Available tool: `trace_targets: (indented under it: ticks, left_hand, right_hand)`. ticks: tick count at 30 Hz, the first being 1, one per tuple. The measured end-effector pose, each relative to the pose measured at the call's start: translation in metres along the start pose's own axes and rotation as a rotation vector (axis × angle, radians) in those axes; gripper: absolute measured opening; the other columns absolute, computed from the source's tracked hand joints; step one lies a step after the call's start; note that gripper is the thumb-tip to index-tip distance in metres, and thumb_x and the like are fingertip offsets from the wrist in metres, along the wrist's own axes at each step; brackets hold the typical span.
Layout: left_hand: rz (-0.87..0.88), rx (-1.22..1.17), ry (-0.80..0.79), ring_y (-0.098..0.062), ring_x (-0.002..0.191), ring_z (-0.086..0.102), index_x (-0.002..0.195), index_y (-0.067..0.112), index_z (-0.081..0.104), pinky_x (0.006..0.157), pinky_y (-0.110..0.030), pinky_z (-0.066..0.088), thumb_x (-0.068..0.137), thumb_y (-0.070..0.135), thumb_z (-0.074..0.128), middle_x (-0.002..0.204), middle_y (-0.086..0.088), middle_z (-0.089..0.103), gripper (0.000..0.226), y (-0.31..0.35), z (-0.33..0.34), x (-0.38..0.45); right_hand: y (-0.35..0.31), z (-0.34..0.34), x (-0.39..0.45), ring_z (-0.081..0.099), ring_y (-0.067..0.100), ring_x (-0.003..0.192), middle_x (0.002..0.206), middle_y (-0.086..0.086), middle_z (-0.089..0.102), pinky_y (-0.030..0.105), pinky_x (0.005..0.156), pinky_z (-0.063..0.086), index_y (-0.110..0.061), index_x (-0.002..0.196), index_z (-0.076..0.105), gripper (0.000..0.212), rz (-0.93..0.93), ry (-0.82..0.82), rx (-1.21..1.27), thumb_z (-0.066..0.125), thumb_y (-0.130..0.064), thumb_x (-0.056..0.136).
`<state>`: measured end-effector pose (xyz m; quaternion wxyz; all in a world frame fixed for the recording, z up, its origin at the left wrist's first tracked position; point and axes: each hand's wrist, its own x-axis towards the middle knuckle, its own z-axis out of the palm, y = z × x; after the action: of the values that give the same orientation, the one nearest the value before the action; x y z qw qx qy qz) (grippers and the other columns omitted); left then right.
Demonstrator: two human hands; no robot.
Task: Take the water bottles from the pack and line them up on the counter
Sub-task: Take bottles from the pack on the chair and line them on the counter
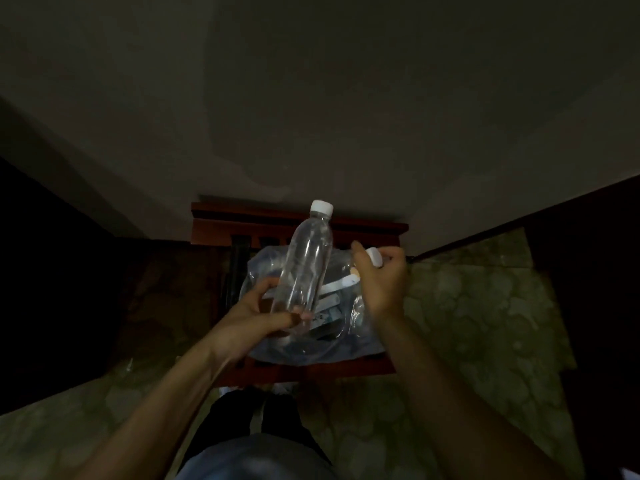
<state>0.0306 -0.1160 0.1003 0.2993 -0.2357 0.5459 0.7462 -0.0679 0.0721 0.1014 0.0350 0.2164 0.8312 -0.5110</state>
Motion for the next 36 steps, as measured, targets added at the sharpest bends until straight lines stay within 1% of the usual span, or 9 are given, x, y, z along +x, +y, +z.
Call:
trace_targets:
  ticks: [2,5,11,15,19,21,25,30,36]
  left_hand:
    - [0.068,-0.002,0.007,-0.016,0.107,0.070,0.131,0.031,0.050,0.089,-0.031,0.058,0.061,0.024,0.090,0.123,0.002,0.067,0.081,0.005,0.001,0.000]
    - [0.180,0.008,-0.015,-0.006,0.106,0.068,0.131,0.033,0.047,0.077,-0.018,0.056,0.075,0.002,0.080,0.119,0.006,0.066,0.072,0.014,0.004,0.000]
    - [0.338,0.007,0.004,-0.010,0.105,0.069,0.127,0.036,0.051,0.083,-0.029,0.061,0.075,-0.006,0.076,0.114,0.006,0.070,0.071,0.027,0.010,-0.002]
    - [0.426,-0.070,0.009,-0.011,0.112,0.066,0.123,0.037,0.058,0.081,-0.024,0.059,0.072,0.002,0.083,0.124,0.007,0.064,0.066,0.028,0.016,-0.010]
    - [0.486,-0.048,0.142,-0.011,0.129,0.047,0.116,0.045,0.060,0.082,-0.014,0.054,0.071,0.006,0.085,0.144,0.009,0.035,0.065,0.032,0.017,-0.021]
    - [0.527,-0.047,0.123,-0.012,0.139,0.038,0.111,0.055,0.061,0.102,-0.030,0.050,0.069,0.009,0.088,0.155,0.011,0.028,0.068,0.039,0.014,-0.029]
    - [0.557,-0.183,-0.139,-0.024,0.128,0.058,0.134,0.032,0.057,0.101,-0.042,0.053,0.067,0.012,0.085,0.143,-0.005,0.056,0.076,0.049,0.008,-0.047]
    - [0.626,-0.163,-0.077,-0.027,0.115,0.067,0.121,0.028,0.067,0.086,-0.035,0.059,0.068,0.022,0.085,0.122,-0.007,0.070,0.057,0.056,0.016,-0.086]
    - [0.767,-0.098,0.005,-0.020,0.109,0.071,0.114,0.033,0.070,0.078,-0.024,0.059,0.061,0.029,0.089,0.119,-0.003,0.072,0.057,0.055,0.020,-0.151]
  right_hand:
    - [-0.012,-0.003,0.001,0.069,0.016,0.075,0.088,0.002,0.067,0.024,0.057,0.054,-0.019,0.092,0.055,0.030,0.023,0.013,0.075,0.078,-0.035,0.080]
    - [-0.031,-0.005,0.002,0.072,0.017,0.075,0.092,0.006,0.072,0.018,0.052,0.053,-0.015,0.098,0.064,0.039,0.040,-0.011,0.169,0.078,-0.043,0.077]
    - [-0.078,-0.009,0.005,0.073,0.030,0.091,0.098,0.012,0.075,0.049,0.081,0.061,-0.010,0.099,0.070,0.066,0.081,-0.133,0.269,0.078,-0.062,0.058]
    - [-0.109,-0.017,0.002,0.072,0.023,0.084,0.084,0.003,0.071,0.052,0.083,0.059,-0.017,0.087,0.066,0.050,-0.027,-0.190,0.292,0.080,-0.060,0.065]
    - [-0.142,-0.022,-0.009,0.063,0.015,0.071,0.075,-0.003,0.063,0.038,0.068,0.057,-0.021,0.078,0.056,0.048,-0.194,-0.201,0.198,0.077,-0.062,0.065]
    - [-0.157,-0.024,-0.015,0.058,0.013,0.066,0.074,0.000,0.060,0.033,0.058,0.050,-0.022,0.077,0.055,0.049,-0.244,-0.227,0.161,0.076,-0.064,0.065]
    - [-0.178,-0.025,-0.031,0.064,0.012,0.067,0.080,-0.001,0.067,0.026,0.053,0.050,-0.023,0.078,0.057,0.049,-0.215,-0.316,0.155,0.077,-0.065,0.063]
    - [-0.186,-0.026,-0.067,0.070,0.018,0.096,0.103,-0.001,0.072,0.040,0.085,0.058,-0.032,0.094,0.061,0.047,-0.155,-0.322,0.291,0.078,-0.064,0.064]
    - [-0.181,-0.013,-0.127,0.062,-0.001,0.086,0.101,-0.013,0.062,0.012,0.058,0.046,-0.028,0.123,0.040,0.048,-0.391,-0.354,0.256,0.069,-0.039,0.087]
